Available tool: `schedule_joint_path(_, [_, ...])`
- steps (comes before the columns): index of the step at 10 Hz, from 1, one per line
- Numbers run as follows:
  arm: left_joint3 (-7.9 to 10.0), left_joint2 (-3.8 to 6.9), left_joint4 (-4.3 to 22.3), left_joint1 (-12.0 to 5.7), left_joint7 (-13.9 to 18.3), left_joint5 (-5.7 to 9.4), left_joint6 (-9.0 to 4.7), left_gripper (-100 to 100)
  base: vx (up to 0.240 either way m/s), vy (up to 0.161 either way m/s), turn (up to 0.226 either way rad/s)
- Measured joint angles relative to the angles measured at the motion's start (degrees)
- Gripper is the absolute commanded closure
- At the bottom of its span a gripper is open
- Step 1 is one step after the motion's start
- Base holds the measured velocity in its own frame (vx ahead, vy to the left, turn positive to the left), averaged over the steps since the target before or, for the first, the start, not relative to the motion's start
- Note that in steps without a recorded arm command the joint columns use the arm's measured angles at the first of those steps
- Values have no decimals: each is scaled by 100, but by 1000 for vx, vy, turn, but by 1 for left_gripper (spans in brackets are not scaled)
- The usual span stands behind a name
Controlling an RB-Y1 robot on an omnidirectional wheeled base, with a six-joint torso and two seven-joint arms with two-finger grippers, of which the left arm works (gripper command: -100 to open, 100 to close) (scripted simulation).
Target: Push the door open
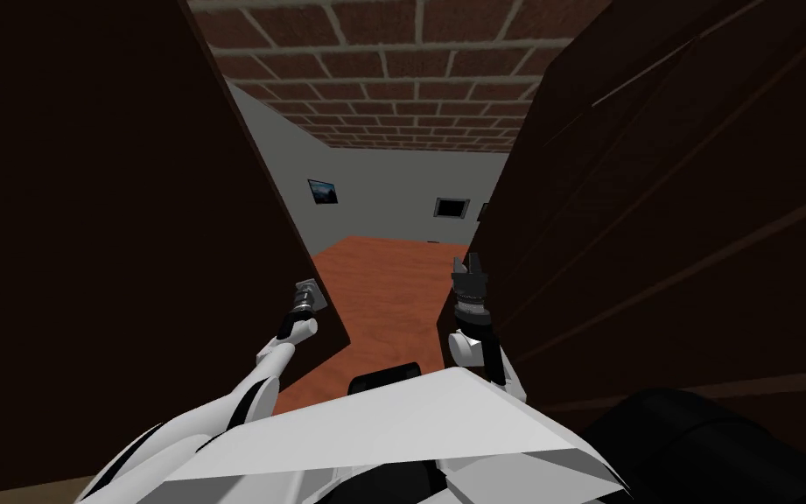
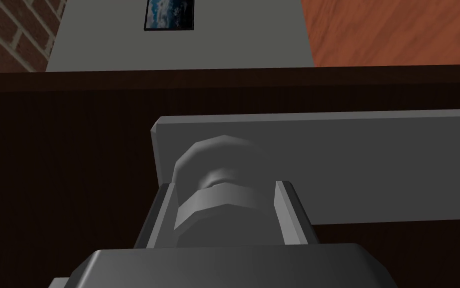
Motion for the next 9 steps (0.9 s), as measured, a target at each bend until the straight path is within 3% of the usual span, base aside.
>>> schedule_joint_path(1, [7, 51, -39, 60, 14, 40, 15, 100, 217, -45, 68])
schedule_joint_path(2, [-29, 187, 384, -94, 101, 70, -178, 100, 139, -33, 40])
schedule_joint_path(3, [27, 176, 277, -25, 72, 98, -179, 100, 41, -14, 9])
schedule_joint_path(4, [80, 134, -11, 83, -2, 116, -47, 100, 113, -50, 33])
schedule_joint_path(5, [119, 143, -103, 141, -52, 167, 29, 100, 161, -73, 79])
schedule_joint_path(6, [118, 211, 135, 70, -35, 201, -67, 100, 172, -62, 60])
schedule_joint_path(7, [140, 240, 38, 178, -22, 244, -48, 100, 224, -33, 71])
schedule_joint_path(9, [186, 343, 363, 75, -18, 322, -214, 100, 170, -43, 72])
